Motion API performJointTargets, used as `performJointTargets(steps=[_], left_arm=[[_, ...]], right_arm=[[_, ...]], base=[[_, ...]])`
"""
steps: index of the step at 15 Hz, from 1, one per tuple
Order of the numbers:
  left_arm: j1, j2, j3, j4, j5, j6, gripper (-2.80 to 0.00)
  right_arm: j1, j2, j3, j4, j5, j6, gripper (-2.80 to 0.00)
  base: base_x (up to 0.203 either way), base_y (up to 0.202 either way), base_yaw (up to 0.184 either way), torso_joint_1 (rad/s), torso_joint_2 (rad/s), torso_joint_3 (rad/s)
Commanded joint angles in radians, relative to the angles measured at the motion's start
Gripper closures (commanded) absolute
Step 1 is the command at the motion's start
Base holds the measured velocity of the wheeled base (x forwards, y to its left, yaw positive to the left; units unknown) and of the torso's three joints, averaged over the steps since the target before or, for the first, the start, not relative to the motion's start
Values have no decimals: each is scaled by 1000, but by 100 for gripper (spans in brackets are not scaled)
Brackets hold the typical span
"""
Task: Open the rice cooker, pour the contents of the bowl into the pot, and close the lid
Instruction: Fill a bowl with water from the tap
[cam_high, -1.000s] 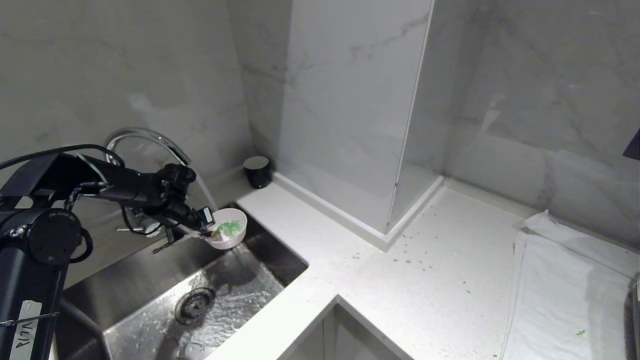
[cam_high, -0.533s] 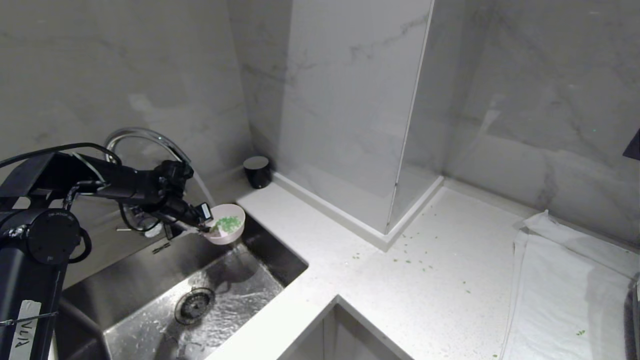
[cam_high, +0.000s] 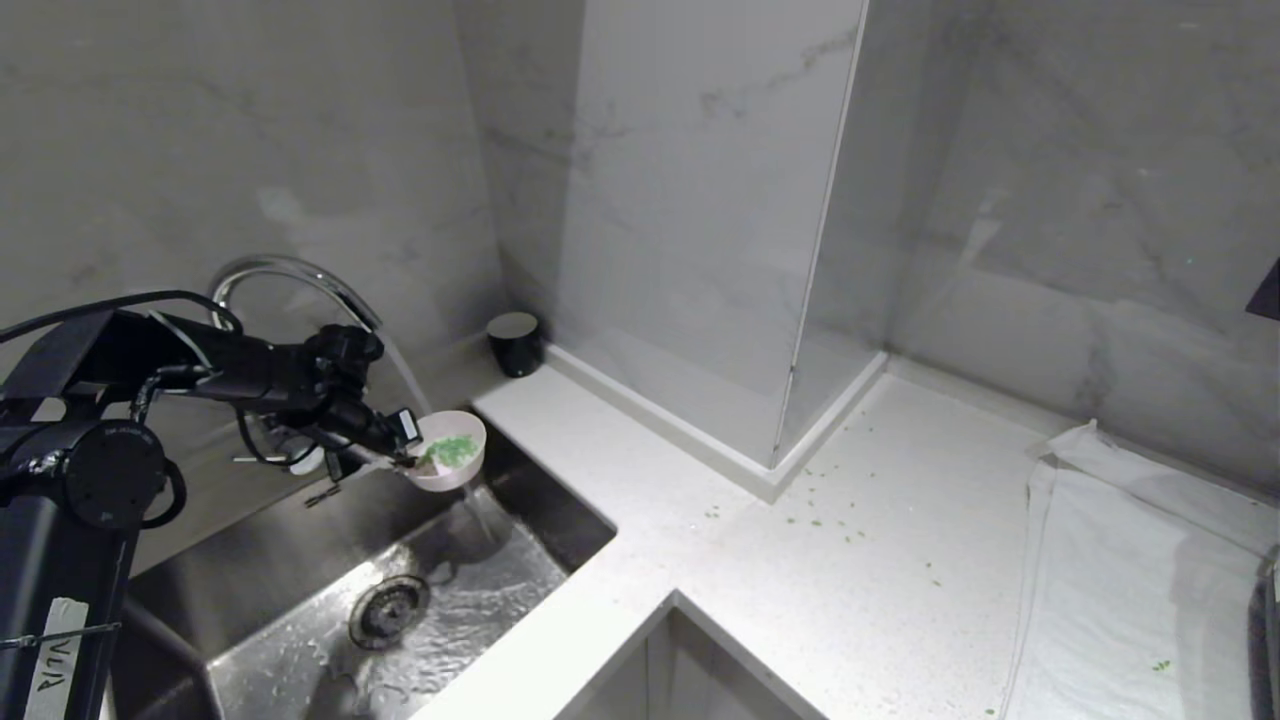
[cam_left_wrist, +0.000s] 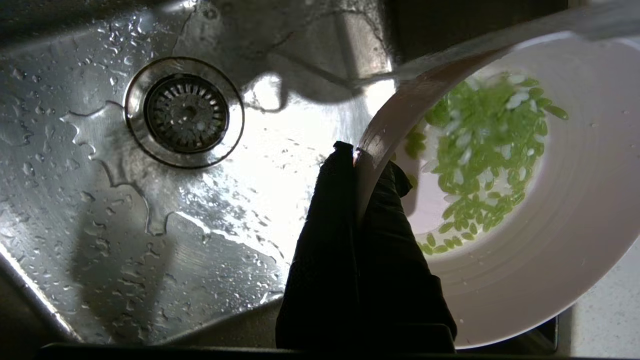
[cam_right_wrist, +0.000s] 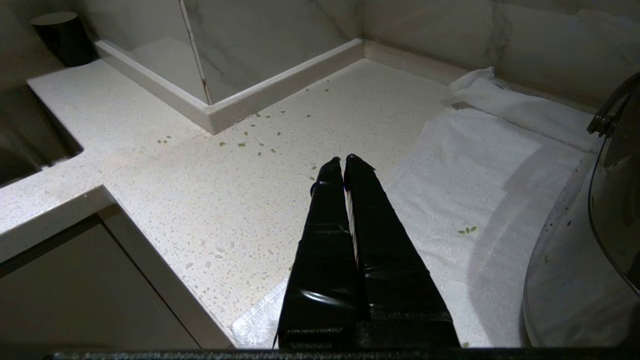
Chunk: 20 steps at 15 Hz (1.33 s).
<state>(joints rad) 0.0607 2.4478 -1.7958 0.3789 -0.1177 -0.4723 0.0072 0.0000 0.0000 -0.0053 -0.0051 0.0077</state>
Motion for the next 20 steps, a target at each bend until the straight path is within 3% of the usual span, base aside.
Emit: performJointTargets(steps=[1,20], left_arm=[[10,10,-11,1,1,-3,0],[11,2,-4,17,-1,-8,0]], right_arm=[[0,0,2,-1,1,0,0],[0,0,2,-1,1,0,0]], base=[[0,0,0,0,0,0],[0,0,0,0,0,0]])
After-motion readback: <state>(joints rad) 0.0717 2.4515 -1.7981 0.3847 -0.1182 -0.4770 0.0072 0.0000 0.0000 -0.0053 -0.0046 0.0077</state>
